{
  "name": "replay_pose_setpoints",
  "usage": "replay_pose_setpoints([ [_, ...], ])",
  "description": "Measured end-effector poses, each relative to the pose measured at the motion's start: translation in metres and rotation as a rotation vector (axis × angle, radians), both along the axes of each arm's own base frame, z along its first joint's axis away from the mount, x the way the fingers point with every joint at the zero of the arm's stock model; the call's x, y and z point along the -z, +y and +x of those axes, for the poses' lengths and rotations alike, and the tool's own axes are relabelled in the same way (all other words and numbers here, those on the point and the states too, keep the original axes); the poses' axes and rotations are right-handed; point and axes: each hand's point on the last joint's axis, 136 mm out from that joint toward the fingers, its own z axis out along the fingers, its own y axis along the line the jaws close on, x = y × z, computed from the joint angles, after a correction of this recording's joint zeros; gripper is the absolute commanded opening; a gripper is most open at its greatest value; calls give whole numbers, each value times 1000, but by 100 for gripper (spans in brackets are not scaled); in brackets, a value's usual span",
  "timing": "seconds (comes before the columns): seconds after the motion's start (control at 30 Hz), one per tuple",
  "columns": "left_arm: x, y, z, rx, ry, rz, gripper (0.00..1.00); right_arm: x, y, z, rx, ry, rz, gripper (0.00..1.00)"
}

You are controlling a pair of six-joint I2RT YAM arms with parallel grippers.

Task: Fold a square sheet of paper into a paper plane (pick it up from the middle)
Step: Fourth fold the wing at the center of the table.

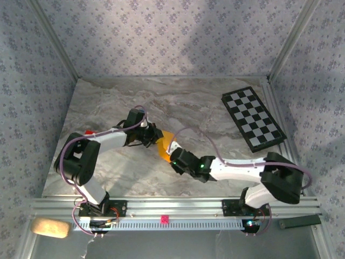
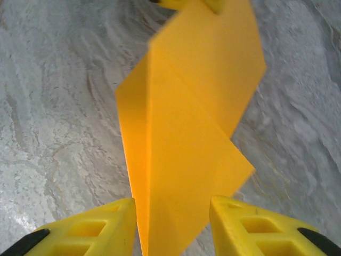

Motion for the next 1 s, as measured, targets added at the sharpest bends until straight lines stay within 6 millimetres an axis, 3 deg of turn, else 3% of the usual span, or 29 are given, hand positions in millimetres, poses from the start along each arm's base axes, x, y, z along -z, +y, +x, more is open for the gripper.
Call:
replay_pose_setpoints([
  [0.33,2,0,-1,1,6,2,2,16,6,4,-52,-65,-127,42],
  [0.53,1,-2,-2,0,14,0,2,32,5,4,-44,-71,-188,35],
  [0.9,2,-3,-2,-18,33,-2,4,32,1,8,16,-80,-173,22],
  [1.0,2,-4,-3,-17,36,-2,11,33,-1,7,29,-77,-164,19],
])
